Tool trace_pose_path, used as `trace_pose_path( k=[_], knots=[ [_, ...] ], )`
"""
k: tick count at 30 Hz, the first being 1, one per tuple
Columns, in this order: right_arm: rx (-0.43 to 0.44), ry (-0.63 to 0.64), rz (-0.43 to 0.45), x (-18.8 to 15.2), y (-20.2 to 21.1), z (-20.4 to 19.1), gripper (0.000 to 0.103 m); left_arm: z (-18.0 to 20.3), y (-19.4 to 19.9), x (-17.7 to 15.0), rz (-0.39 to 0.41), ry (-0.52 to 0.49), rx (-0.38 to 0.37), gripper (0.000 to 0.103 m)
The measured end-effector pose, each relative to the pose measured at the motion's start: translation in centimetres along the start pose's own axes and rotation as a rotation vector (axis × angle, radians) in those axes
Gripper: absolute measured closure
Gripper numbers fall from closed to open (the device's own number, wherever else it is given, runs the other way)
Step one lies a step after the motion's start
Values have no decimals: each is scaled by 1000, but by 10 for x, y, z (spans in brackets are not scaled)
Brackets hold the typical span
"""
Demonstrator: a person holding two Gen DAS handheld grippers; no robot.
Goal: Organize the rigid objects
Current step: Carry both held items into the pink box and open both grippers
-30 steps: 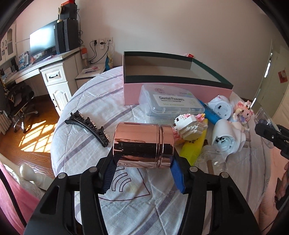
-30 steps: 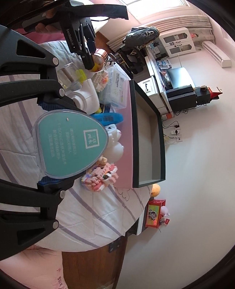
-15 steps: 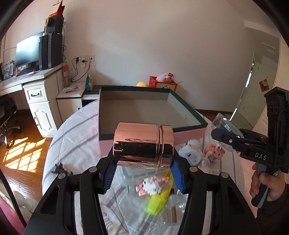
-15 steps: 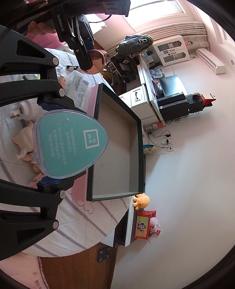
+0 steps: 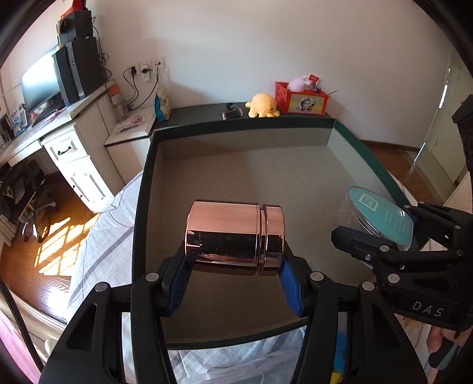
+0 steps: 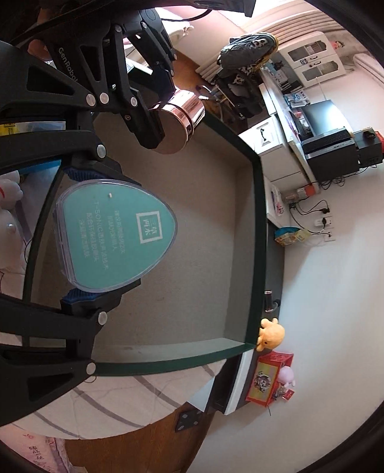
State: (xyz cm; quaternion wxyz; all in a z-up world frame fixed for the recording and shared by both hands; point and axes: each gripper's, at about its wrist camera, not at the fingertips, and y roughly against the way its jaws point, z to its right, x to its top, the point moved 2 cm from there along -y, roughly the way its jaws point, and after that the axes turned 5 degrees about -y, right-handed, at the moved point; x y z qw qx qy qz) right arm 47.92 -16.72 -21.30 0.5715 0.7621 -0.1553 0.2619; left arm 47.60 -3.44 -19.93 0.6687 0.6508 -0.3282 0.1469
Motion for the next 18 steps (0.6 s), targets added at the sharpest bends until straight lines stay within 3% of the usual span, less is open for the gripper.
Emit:
trace_pose_path(
  k=[4,5,9,12,15,18],
  knots=[
    [-33,-6,-37,-8,-10,2,43,3,-3,-3,4,-18,53,46],
    [-39,-9,-33,-9,-10,2,37,4,1,-3,22,-24,77,43],
    [-17,-44,9,-12,5,6,30,0,18,-1,80,-30,149,26],
    [1,-47,72,-17,30,0,21,-4,47,-5,145,-12,176,16],
    [9,-31,167,-26,69,-11,21,-4,85,-13,233,-5,218,5],
    [-2,-17,265,-42,110,-22,19,1,130,-29,332,-2,256,1]
  ],
)
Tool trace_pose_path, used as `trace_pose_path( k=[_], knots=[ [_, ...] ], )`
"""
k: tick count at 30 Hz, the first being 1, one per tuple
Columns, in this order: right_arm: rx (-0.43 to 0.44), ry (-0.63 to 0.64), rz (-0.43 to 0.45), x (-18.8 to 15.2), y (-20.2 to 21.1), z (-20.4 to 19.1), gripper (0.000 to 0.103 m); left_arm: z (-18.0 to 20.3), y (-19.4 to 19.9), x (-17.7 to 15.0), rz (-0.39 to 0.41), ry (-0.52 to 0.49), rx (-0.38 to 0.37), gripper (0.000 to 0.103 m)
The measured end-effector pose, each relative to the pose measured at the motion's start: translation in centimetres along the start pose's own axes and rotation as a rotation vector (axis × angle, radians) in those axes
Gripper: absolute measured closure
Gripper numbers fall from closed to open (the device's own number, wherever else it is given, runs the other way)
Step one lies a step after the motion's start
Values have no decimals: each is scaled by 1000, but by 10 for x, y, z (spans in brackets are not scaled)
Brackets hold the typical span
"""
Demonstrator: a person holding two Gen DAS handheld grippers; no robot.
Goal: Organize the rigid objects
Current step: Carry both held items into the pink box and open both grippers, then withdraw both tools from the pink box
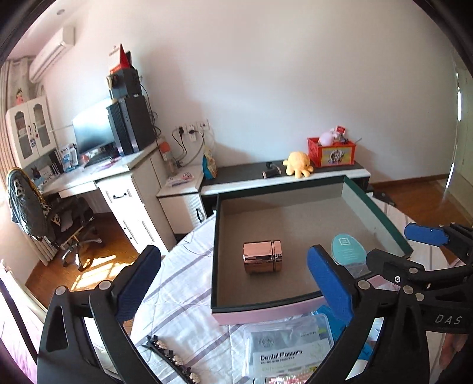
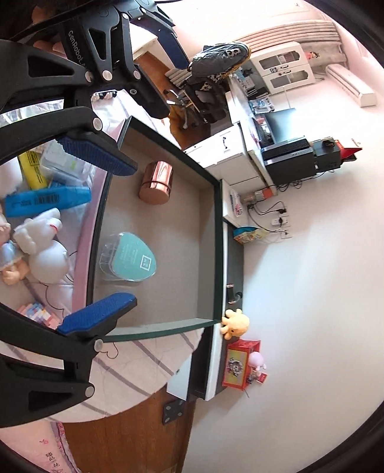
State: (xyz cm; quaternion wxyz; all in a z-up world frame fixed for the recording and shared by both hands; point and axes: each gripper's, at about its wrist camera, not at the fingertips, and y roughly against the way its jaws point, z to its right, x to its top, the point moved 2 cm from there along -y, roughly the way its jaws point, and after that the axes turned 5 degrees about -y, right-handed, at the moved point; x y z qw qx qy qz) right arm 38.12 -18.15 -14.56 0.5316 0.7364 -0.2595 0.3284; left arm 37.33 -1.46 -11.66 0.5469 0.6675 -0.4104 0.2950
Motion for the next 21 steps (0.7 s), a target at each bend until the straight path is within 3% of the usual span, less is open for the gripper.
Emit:
trace_pose_path(
  k=[1,3,7,15,21],
  knots=[
    [-14,8,35,-3,16,-5,18,-2,16,-1,29,4,4,0],
    [-46,22,102,-12,48,-15,0,-7,47,-8,78,26,-10,0],
    [-71,41,226,-30,106,-35,0,-13,105,-27,148,57,-22,0],
    [-148,63,343,-74,194,-61,0,-11,202,-63,255,92,8,0],
    [-193,90,414,-100,240,-75,0,-17,246,-81,314,127,-6,0]
  ],
)
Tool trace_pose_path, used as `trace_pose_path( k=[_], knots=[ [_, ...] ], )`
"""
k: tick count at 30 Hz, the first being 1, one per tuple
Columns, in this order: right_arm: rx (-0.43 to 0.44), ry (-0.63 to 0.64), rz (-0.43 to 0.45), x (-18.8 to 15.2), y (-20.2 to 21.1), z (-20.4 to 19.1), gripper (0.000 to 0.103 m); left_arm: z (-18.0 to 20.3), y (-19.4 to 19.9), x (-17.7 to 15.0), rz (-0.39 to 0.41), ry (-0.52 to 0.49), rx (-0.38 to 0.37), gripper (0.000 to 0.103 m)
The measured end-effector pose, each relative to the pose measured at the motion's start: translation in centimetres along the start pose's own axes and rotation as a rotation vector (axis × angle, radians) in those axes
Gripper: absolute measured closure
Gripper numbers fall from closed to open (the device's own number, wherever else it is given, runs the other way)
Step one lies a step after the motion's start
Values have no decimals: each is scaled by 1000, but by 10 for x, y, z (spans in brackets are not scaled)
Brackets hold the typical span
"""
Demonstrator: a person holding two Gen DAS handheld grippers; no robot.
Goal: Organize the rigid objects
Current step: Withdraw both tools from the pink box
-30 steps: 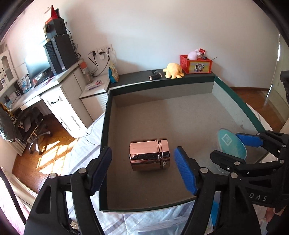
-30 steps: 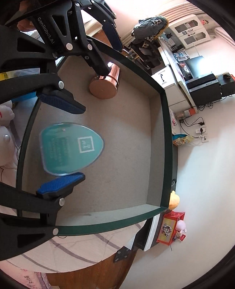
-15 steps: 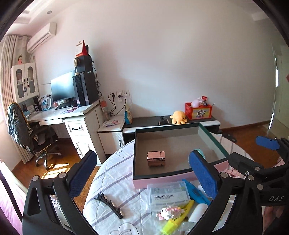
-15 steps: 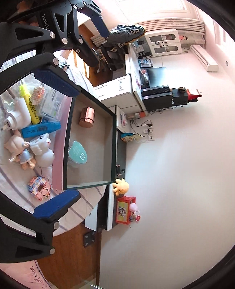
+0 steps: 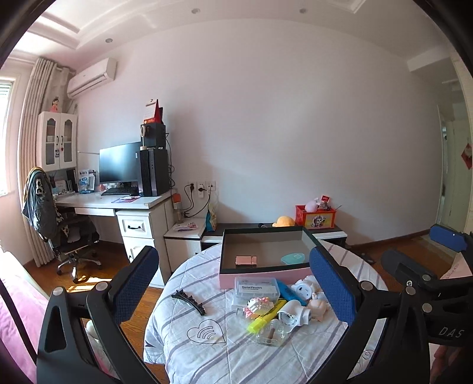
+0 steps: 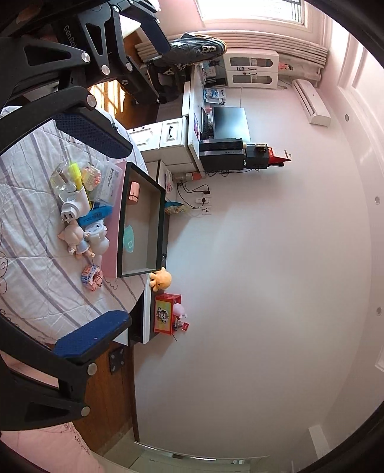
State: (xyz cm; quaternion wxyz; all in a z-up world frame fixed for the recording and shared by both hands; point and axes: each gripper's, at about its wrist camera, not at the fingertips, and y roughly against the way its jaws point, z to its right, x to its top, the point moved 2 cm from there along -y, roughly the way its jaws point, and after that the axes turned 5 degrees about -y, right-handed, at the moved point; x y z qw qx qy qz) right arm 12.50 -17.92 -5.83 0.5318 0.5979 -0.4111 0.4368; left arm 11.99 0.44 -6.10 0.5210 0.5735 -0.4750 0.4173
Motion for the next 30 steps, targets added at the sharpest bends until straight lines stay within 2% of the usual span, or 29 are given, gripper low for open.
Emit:
trace_pose_path(
  k=[8,16,23,30],
  knots=[
    [-29,19,45,-2,34,-4,0,2,28,1,39,-6,-13,0],
    [-28,15,29,-8,33,-3,0,6,26,-6,19,-19,-22,0],
    [-27,2,-67,-32,-3,3,0,9,-5,-35,-72,-27,-65,0],
    [-8,-15,-203,-70,-51,13,0,18,-53,-74,-231,-44,-90,0]
  ],
)
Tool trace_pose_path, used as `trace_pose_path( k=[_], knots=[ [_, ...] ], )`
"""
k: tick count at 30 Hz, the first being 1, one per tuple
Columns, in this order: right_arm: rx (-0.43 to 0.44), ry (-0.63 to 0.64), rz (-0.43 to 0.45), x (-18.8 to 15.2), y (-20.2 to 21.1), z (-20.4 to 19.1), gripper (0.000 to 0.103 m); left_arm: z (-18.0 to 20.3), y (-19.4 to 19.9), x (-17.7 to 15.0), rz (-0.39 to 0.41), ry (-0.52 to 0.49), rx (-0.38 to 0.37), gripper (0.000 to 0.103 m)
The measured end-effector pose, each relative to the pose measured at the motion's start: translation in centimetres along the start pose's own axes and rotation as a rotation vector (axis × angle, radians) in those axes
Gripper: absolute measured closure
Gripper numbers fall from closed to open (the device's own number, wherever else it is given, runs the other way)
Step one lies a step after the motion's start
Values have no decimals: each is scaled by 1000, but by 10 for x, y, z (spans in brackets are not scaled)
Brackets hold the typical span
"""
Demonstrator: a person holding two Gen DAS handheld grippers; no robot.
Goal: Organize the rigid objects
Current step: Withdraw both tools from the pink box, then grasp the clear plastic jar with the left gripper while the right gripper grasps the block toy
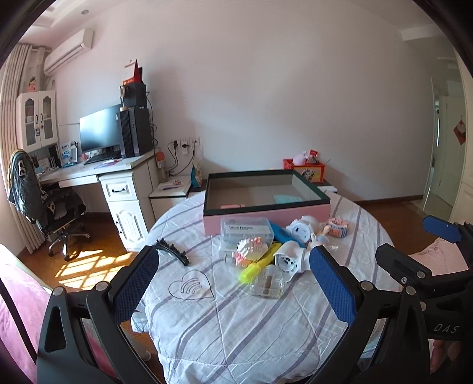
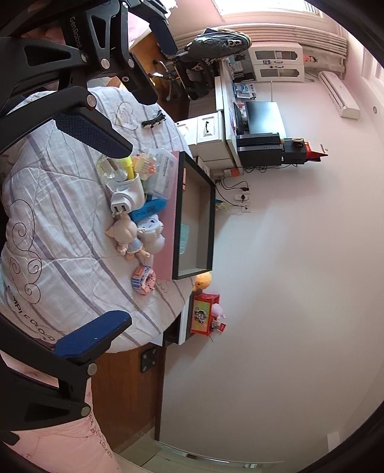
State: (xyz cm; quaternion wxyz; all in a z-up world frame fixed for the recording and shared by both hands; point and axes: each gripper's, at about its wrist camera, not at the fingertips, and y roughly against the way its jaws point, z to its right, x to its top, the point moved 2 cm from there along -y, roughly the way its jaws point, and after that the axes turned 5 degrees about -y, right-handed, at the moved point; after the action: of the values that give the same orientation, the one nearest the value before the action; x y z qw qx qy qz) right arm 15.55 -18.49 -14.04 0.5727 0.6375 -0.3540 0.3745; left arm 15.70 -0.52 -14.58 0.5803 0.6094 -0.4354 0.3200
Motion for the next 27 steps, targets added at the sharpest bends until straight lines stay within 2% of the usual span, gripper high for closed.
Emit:
trace_pose_path(
  k=[14,19,20,22,23,24,26,27],
  knots=[
    [-2,-64,-187,-38,-78,41,0,33,-102,-41,-275,-35,-81,0],
    [-8,-75,-220,-42,-95,50,0,37,-119,-51,-316,-46,-78,1],
    [-10,-78,-224,-43,-97,52,0,36,-122,-51,-317,-43,-78,5],
    [-14,-82,-230,-43,-103,57,0,34,-129,-52,-334,-37,-92,22],
    [-20,-81,-234,-42,-107,60,0,33,-134,-54,-352,-30,-119,36],
    [-29,-80,-235,-41,-110,63,0,33,-137,-56,-365,-22,-150,43],
    [-49,-77,-237,-36,-118,71,0,33,-136,-56,-344,-33,-149,51],
    [-63,-75,-236,-34,-122,76,0,34,-134,-56,-340,-43,-149,51]
  ],
)
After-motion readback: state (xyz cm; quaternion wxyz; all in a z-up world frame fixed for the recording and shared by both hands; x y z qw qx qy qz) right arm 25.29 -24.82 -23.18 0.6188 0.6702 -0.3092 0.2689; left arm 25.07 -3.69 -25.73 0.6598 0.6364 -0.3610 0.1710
